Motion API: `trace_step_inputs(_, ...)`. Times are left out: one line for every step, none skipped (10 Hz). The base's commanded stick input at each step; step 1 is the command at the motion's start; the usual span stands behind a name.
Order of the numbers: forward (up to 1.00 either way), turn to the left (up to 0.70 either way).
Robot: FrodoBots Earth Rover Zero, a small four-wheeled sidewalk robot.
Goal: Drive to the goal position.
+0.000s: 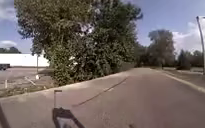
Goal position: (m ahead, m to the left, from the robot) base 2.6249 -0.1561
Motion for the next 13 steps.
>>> trace_step_inputs(0.70,-0.35)
trace_step_inputs(0.70,-0.35)
trace_step_inputs(0.70,-0.35)
trace_step_inputs(0.70,-0.35)
trace_step_inputs(0.70,-0.35)
trace_step_inputs(0.70,-0.35)
trace_step_inputs(0.70,-0.35)
trace_step_inputs(0.70,-0.35)
trace_step_inputs(0.70,-0.35)
trace_step_inputs(0.70,-0.35)
trace_step_inputs(0.70,-0.35)
trace_step_inputs(0.70,-0.35)
trace_step_inputs(0.69,-0.34)
